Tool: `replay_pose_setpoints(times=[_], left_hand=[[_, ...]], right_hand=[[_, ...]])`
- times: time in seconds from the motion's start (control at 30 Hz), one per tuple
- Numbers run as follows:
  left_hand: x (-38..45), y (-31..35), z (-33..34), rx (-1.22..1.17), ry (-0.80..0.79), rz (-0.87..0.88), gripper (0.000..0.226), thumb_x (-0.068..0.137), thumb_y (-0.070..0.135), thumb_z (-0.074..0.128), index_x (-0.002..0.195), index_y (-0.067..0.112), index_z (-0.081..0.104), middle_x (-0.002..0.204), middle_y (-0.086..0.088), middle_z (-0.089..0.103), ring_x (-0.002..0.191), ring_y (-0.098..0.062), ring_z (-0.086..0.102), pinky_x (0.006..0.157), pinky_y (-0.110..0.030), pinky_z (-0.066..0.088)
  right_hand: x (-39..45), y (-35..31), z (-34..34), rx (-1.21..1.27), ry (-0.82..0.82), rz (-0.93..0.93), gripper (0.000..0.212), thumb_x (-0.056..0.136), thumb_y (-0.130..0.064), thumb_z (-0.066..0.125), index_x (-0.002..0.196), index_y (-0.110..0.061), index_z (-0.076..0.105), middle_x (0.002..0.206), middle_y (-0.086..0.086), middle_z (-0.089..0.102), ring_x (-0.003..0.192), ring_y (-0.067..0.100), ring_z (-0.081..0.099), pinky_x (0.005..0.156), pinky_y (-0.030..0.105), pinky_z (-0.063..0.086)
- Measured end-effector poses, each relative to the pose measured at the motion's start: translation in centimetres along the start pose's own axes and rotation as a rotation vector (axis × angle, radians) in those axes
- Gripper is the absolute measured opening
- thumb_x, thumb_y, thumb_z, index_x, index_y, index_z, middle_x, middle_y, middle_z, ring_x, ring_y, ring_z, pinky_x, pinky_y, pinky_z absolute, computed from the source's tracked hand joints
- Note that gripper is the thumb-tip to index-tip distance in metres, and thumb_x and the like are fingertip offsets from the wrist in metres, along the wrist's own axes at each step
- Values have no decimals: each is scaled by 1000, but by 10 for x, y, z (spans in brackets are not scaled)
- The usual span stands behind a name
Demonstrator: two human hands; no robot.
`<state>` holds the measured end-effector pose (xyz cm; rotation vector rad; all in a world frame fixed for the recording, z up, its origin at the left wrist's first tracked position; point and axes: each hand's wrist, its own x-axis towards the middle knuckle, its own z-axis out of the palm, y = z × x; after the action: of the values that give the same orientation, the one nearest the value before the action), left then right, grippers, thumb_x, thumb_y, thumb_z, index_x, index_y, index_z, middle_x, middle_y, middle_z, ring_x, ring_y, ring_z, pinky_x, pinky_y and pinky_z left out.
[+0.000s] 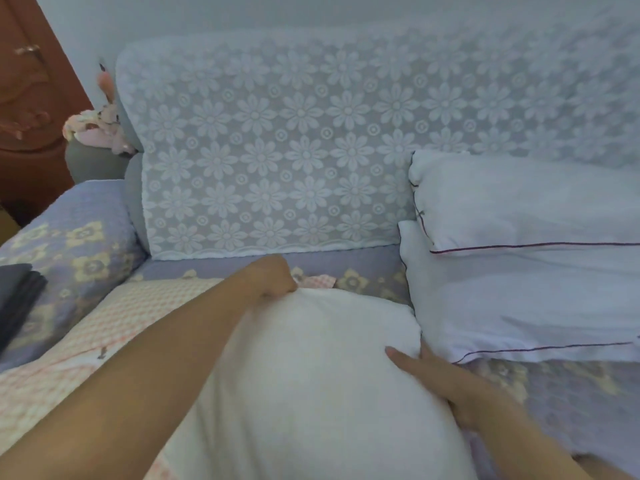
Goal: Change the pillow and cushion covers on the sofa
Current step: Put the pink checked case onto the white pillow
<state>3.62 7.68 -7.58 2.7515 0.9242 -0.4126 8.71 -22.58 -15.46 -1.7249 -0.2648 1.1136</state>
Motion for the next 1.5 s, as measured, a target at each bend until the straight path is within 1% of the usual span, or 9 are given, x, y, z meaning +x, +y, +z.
replay_pose_setpoints(times=[0.2,0.4,0.57,0.67,0.87,1.07,1.17,1.33,1.5], left_hand=[[-21,-18,-27,-193,190,50,22,96,23,59,80,9,64,82,-8,64,83,-27,61,67,-32,41],[-84,-80,26,50,373,169,43,97,46,38,86,21,70,89,-1,71,86,-26,64,78,-38,48],[-81,-49,29,193,302,-39,79,91,74,43,148,20,44,148,-11,47,136,-33,40,114,-47,27],[-87,-40,52,363,136,109,72,90,77,41,149,36,39,150,-5,44,140,-30,36,117,-49,19],[-139,-109,84,313,331,417,20,83,49,55,91,42,73,112,1,58,110,-25,53,106,-41,29],[-157,-82,92,302,521,495,19,82,20,50,87,30,66,96,5,53,95,-20,55,113,-46,29],[-159,-80,99,304,416,553,21,80,15,49,95,24,61,101,4,59,99,-20,58,111,-36,32],[-159,-81,101,259,372,512,23,81,16,42,98,22,56,93,3,62,91,-19,61,110,-36,36],[-146,-81,96,444,434,298,16,92,30,45,85,24,57,76,3,65,75,-22,65,97,-40,40]], right_hand=[[10,-17,195,-140,-143,-238,89,83,-63,65,154,-23,30,156,-9,37,144,13,34,115,21,23],[32,-14,260,-83,150,-330,68,93,-51,59,152,-28,33,149,-8,44,136,16,43,103,18,31],[14,-12,218,-331,-401,-426,96,81,-81,51,153,-22,30,150,-10,45,136,10,43,115,26,31],[-2,-22,127,-611,-700,-380,40,94,-53,59,123,-24,60,118,-11,66,101,0,63,91,22,50],[44,-42,34,-244,51,-337,22,102,-8,53,86,-6,67,65,9,64,51,15,56,54,29,48],[94,-73,148,-622,-334,-575,31,86,-24,70,116,-30,62,110,-8,65,95,5,61,87,20,48],[119,-74,181,-781,-113,-590,56,72,-63,54,115,-27,58,116,-1,56,106,21,57,90,38,49],[131,-86,200,-823,277,-777,30,88,-38,59,108,-17,61,108,6,62,103,26,58,78,36,46],[144,-62,142,-1091,411,-419,46,94,-31,55,135,-14,43,135,13,49,122,32,50,91,42,46]])
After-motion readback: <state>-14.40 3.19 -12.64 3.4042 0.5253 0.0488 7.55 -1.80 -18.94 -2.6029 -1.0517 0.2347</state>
